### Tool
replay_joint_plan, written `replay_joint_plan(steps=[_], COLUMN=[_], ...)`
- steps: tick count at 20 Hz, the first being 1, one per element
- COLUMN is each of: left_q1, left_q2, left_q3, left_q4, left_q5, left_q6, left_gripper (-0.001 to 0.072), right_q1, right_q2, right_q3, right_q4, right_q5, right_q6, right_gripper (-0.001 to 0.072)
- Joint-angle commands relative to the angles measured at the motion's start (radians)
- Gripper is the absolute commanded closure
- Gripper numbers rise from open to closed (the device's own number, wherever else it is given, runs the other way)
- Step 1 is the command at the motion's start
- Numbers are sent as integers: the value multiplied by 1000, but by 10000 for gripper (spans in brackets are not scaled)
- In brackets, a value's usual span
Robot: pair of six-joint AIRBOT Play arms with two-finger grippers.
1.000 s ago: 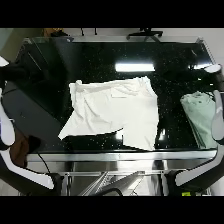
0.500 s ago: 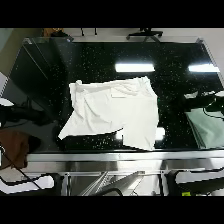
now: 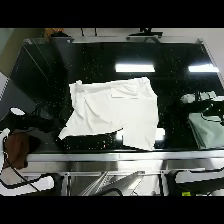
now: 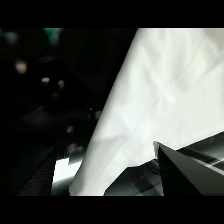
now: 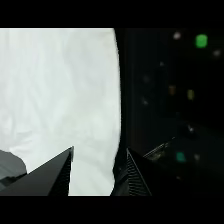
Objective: Fold the shirts.
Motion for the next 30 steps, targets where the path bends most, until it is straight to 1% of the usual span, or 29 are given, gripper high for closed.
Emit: replay_joint_plan(steps=[1, 2, 3, 4, 5, 6, 7, 8, 11, 14, 15, 16, 17, 18, 19, 20, 21, 23, 24, 25, 26, 27, 28, 29, 30], left_q1=[-6, -10, -18, -33, -50, -69, -82, -90, -79, -30, -15, 0, 15, 29, 43, 54, 64, 87, 104, 130, 163, 201, 244, 307, 378], left_q2=[-48, -74, -97, -112, -121, -123, -122, -117, -83, -43, -29, -15, 0, 16, 36, 58, 91, 184, 241, 299, 350, 400, 439, 477, 505], left_q3=[-9, -8, -8, -7, -6, -6, -6, -6, -6, -6, -6, -6, -6, -5, 2, 29, 79, 222, 324, 438, 550, 671, 784, 898, 992], left_q4=[4, -19, -39, -47, -54, -52, -54, -56, -56, -63, -69, -85, -116, -164, -231, -315, -434, -727, -921, -1109, -1248, -1336, -1361, -1355, -1331], left_q5=[-5, -36, -67, -81, -87, -86, -88, -87, -81, -78, -77, -79, -84, -97, -130, -187, -261, -383, -408, -388, -338, -256, -175, -91, -30], left_q6=[4, 10, 35, 39, 43, 43, 58, 71, 71, 71, 71, 72, 79, 90, 109, 129, 136, 135, 130, 123, 121, 119, 109, 82, 38], left_gripper=[9, 147, 270, 300, 301, 325, 614, 690, 690, 690, 690, 690, 690, 691, 692, 692, 692, 692, 692, 692, 693, 692, 692, 692, 692], right_q1=[5, 13, 21, 35, 51, 68, 87, 98, 105, 127, 144, 165, 185, 203, 220, 232, 235, 220, 197, 170, 136, 101, 59, 20, -20], right_q2=[-16, -25, -35, -49, -63, -79, -95, -110, -143, -153, -153, -153, -151, -143, -122, -87, -41, 88, 156, 212, 263, 303, 342, 374, 402], right_q3=[-2, -4, -6, -6, -6, -6, -6, -6, -6, -6, -6, -5, -3, 2, 18, 55, 108, 278, 393, 507, 632, 740, 844, 923, 989], right_q4=[-1, -2, -2, -1, -2, -5, -15, -20, -19, -19, -15, 5, 34, 75, 129, 202, 280, 409, 459, 494, 511, 507, 505, 505, 505], right_q5=[-8, -10, -14, -26, -31, -38, -49, -56, -55, -52, -52, -52, -51, -44, -33, -2, 29, 36, 26, 6, -31, -69, -108, -144, -179], right_q6=[1, 1, 1, 1, 1, 2, 5, 5, 5, 5, 4, -4, -14, -29, -39, -64, -88, -101, -97, -88, -74, -66, -63, -62, -62], right_gripper=[328, 327, 328, 328, 328, 328, 328, 328, 328, 329, 342, 428, 499, 637, 686, 687, 687, 687, 688, 687, 688, 688, 688, 688, 688])
